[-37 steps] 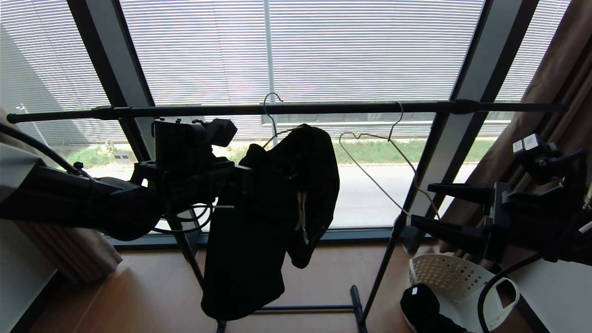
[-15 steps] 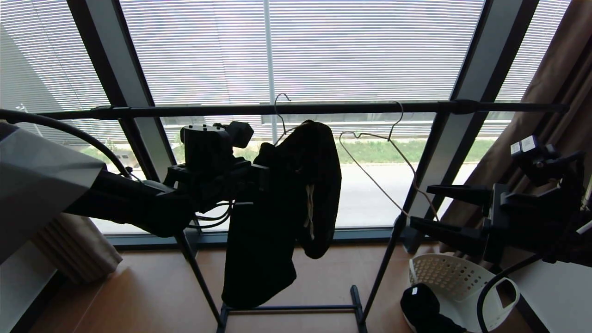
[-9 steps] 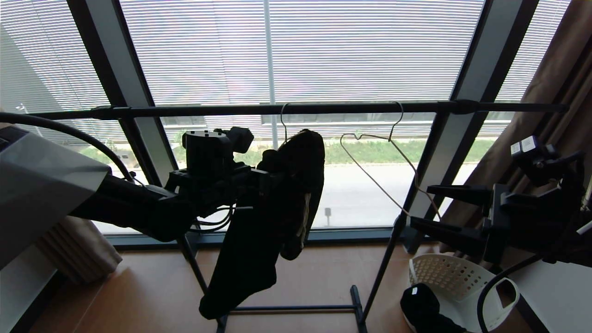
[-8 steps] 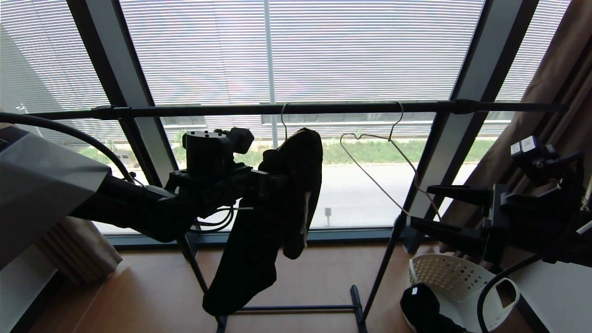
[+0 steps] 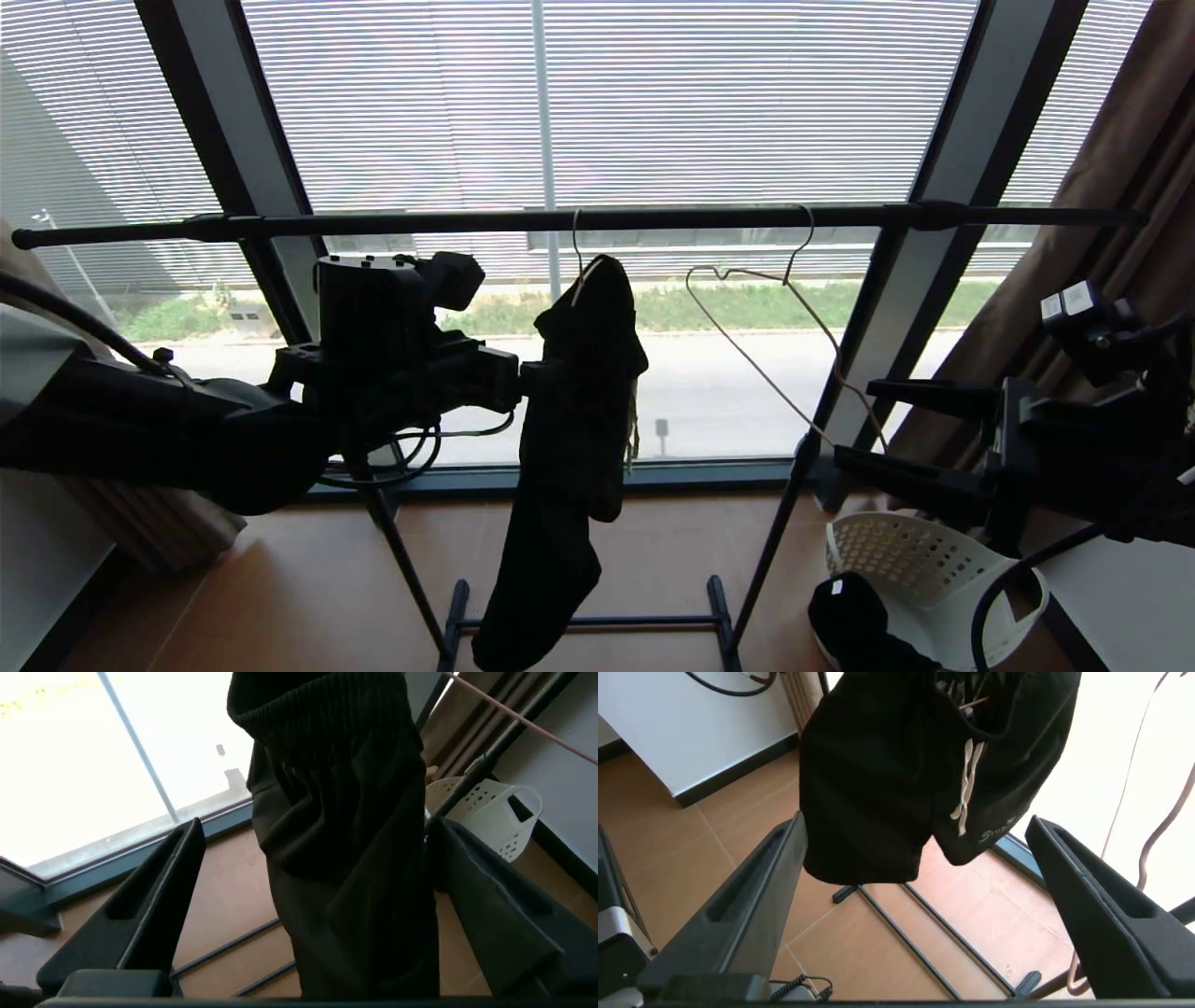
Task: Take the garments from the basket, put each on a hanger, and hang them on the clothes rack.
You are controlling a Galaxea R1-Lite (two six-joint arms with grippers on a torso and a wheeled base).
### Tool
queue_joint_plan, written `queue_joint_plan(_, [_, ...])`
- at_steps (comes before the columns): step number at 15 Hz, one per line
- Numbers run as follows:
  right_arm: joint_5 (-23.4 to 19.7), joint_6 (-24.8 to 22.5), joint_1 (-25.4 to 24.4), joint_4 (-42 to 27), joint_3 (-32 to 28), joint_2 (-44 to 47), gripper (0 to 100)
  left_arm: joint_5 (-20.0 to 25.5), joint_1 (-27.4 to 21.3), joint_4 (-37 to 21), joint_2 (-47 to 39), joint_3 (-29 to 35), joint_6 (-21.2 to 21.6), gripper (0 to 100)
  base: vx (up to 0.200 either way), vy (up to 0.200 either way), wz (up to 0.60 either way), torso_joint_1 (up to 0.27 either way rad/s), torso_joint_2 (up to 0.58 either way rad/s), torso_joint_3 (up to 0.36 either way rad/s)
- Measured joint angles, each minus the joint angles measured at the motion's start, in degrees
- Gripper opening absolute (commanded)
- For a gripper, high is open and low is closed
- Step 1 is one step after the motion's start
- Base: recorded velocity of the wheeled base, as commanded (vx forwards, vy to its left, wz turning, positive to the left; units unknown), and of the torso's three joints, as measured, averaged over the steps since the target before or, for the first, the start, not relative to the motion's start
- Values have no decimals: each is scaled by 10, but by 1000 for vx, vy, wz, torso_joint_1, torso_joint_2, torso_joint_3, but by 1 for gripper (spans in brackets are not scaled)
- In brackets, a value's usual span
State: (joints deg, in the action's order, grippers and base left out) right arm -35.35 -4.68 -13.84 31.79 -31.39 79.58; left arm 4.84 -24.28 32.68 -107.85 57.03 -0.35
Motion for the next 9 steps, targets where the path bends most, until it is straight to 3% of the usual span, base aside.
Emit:
queue_joint_plan(2, [8,0,-1,-1,14,-30,100,1,-2,-9,59,-53,6,100,0,0,0,0,0,0])
queue_joint_plan(5, [78,-3,-1,-5,66,-121,100,2,-13,-14,178,-180,49,100,0,0,0,0,0,0])
queue_joint_plan(9, [127,-4,12,-18,151,-263,100,-15,-36,-15,351,-345,81,100,0,0,0,0,0,0])
